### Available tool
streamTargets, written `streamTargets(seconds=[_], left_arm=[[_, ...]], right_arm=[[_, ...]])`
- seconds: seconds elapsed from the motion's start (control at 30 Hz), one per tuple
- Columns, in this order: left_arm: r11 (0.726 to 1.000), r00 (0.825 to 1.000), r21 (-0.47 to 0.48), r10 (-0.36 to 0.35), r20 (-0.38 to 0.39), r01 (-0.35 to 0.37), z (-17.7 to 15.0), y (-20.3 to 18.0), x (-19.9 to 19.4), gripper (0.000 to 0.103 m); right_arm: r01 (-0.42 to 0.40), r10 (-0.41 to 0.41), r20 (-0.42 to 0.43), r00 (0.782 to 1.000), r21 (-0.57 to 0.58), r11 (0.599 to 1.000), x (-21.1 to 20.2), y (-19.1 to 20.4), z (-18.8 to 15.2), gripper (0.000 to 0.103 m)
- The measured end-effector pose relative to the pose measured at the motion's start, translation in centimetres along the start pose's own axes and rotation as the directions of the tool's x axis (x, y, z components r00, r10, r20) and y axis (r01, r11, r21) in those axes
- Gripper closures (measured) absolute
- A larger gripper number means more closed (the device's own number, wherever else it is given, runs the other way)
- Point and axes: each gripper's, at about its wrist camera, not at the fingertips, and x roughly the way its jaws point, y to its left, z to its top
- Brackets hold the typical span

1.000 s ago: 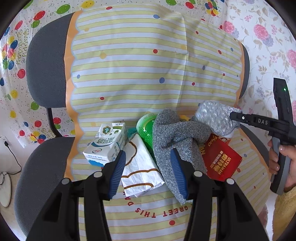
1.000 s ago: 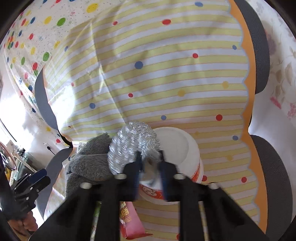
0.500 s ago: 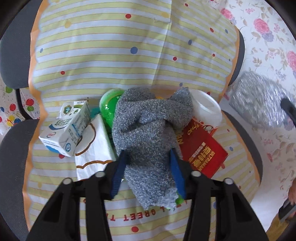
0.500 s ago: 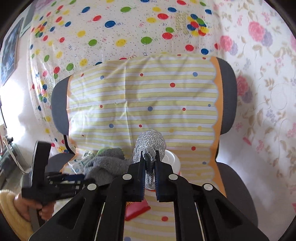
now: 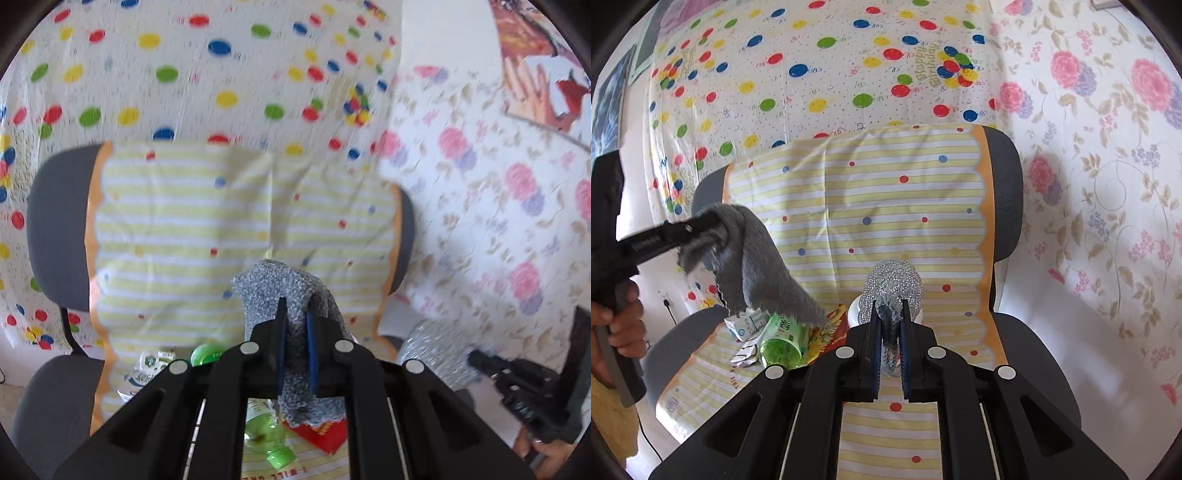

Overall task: Collect trash
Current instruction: 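Carry the foil to the pink bin and open the right tool while the left tool carries the sock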

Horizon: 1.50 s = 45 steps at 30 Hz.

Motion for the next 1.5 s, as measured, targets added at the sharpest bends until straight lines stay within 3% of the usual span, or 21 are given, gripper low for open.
streamTargets(seconds=[0.17, 0.4, 0.63, 0.8, 1.17, 1.4, 1.47, 1.5], left_arm=[[0.998, 0.999, 0.045, -0.046, 0.022, 0.045, -0.8, -2.8, -4.2, 0.096], [0.987, 0.989, 0.059, -0.147, -0.027, 0.148, -6.6, -6.3, -8.4, 0.096], [0.953, 0.946, 0.064, -0.285, -0.154, 0.298, -12.9, -10.3, -8.5, 0.096], [0.919, 0.909, 0.093, -0.357, -0.217, 0.383, -16.7, -14.5, -7.7, 0.096], [0.896, 0.882, 0.159, -0.354, -0.309, 0.415, -19.6, -19.1, -5.9, 0.096], [0.882, 0.850, 0.165, -0.352, -0.393, 0.441, -22.3, -21.3, -3.8, 0.096], [0.877, 0.845, 0.175, -0.350, -0.404, 0.447, -22.7, -21.8, -3.5, 0.096], [0.876, 0.844, 0.179, -0.348, -0.407, 0.447, -22.8, -21.9, -3.4, 0.096]], right_arm=[[-0.028, 0.027, 0.013, 1.000, 0.054, 0.998, -3.0, -0.6, -0.4, 0.094], [-0.008, 0.011, -0.028, 1.000, 0.115, 0.993, -8.0, -1.1, -4.1, 0.094], [0.104, -0.088, -0.102, 0.991, 0.172, 0.980, -12.7, -2.9, -9.8, 0.094], [0.214, -0.181, -0.166, 0.969, 0.211, 0.954, -15.9, -4.9, -14.1, 0.094], [0.395, -0.338, -0.243, 0.909, 0.250, 0.884, -20.4, -8.9, -19.0, 0.092], [0.455, -0.343, -0.356, 0.869, 0.305, 0.837, -19.9, -12.4, -23.2, 0.089], [0.462, -0.333, -0.378, 0.864, 0.328, 0.824, -19.6, -13.3, -24.3, 0.085], [0.464, -0.329, -0.389, 0.861, 0.336, 0.819, -19.4, -13.7, -24.7, 0.074]])
